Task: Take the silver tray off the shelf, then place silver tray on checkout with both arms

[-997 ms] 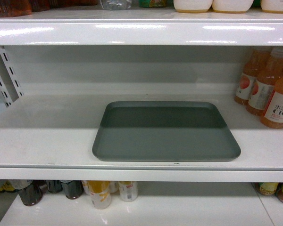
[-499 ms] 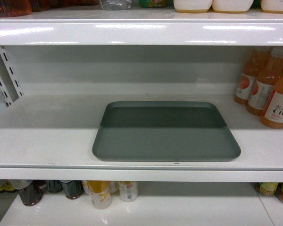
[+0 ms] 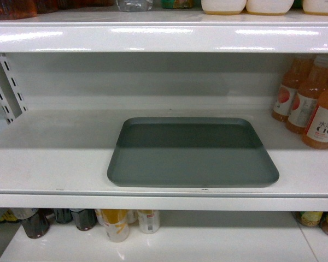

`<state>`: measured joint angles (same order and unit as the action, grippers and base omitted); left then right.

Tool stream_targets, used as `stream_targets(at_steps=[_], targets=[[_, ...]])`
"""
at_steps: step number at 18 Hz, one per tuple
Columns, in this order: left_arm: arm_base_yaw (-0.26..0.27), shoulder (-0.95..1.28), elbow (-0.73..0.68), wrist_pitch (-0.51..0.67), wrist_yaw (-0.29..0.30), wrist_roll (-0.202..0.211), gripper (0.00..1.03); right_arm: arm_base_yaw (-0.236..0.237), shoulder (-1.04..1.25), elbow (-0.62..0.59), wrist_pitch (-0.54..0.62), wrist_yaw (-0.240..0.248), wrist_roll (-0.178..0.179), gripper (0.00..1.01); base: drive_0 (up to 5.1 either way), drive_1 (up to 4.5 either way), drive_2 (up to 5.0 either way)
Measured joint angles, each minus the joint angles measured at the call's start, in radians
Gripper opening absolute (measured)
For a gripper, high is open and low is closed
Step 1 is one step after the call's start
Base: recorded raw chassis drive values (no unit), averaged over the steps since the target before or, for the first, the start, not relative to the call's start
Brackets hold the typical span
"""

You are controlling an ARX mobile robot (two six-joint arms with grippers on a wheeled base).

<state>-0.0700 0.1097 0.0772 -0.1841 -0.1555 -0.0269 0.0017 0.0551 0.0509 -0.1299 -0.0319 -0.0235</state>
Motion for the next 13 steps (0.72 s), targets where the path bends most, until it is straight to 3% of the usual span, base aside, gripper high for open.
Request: stream_targets(at_steps=[1,2,3,5,7,11,13], targets=[[-0.024,0.163,0.054,-0.004,-0.059,-0.011,0.98,0.035,0.153,0.032,0.011,0.006,-0.012,0.98,0.0,0.0,0.0],[0.006,0.291,0.083,0.052,-0.039,-0.029,0.98,0.072,0.279,0.05,0.08,0.009,-0.017,0.98,0.0,0.0,0.0],[0.033,0.404,0.094,0.127,0.001,-0.049,0.98,0.093,0.393,0.06,0.164,0.019,-0.021,0.98,0.0,0.0,0.0],[0.027,0.673,0.125,0.304,0.101,-0.053,0.98,0.132,0.65,0.093,0.345,0.048,-0.018,0.98,0.0,0.0,0.0],[0.005,0.966,0.199,0.465,0.145,-0.056,0.98,0.172,0.909,0.143,0.52,0.064,-0.001,0.98,0.0,0.0,0.0],[-0.066,1.444,0.375,0.618,0.162,-0.096,0.98,0.195,1.387,0.289,0.763,0.077,0.046,0.98,0.0,0.0,0.0],[-0.091,1.602,0.457,0.612,0.155,-0.101,0.98,0.185,1.542,0.371,0.766,0.069,0.066,0.98,0.0,0.0,0.0]])
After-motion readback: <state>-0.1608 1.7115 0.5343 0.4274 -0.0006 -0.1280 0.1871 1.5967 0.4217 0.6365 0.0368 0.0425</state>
